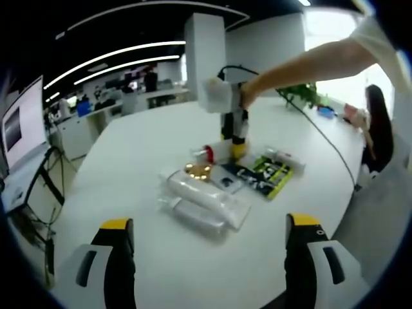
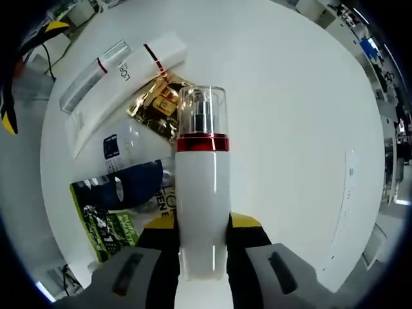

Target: Arrange the skincare products in the storage area until every visible bottle or jar stands upright without overlapping.

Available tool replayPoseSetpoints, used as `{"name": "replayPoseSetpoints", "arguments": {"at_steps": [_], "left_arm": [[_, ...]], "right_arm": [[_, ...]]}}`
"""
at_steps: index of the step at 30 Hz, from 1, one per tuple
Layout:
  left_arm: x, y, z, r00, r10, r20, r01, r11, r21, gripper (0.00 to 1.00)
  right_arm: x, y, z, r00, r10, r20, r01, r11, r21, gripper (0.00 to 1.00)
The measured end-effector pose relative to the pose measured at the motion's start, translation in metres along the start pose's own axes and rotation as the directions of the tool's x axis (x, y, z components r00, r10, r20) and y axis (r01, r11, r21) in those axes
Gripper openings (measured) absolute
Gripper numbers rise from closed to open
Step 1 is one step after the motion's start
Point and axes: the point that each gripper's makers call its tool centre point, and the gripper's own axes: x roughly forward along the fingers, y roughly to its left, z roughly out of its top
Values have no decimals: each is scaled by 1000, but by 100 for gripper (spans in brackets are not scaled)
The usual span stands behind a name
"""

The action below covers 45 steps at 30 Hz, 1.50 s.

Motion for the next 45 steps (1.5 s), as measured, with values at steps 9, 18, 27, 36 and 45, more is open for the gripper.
{"name": "replayPoseSetpoints", "arguments": {"at_steps": [9, 18, 27, 36, 45], "left_arm": [[0, 1, 2, 1000, 2, 10, -2, 1000, 5, 91], [1, 1, 2, 1000, -4, 13, 4, 1000, 5, 91], [0, -1, 3, 1000, -14, 15, 14, 1000, 8, 90], [0, -3, 4, 1000, -21, 18, 21, 1000, 1, 90], [0, -5, 5, 999, -31, 19, 31, 1000, -3, 90]], "right_arm": [[-5, 1, -4, 996, -41, 77, 38, 998, 42, 25], [-15, -3, -4, 985, -77, 156, 63, 994, 92, 25], [-17, 12, -7, 968, 30, 250, -118, 931, 344, 24], [-20, 20, -10, 942, 87, 325, -250, 827, 504, 24], [-19, 38, -4, 881, 155, 446, -424, 677, 601, 24]]}}
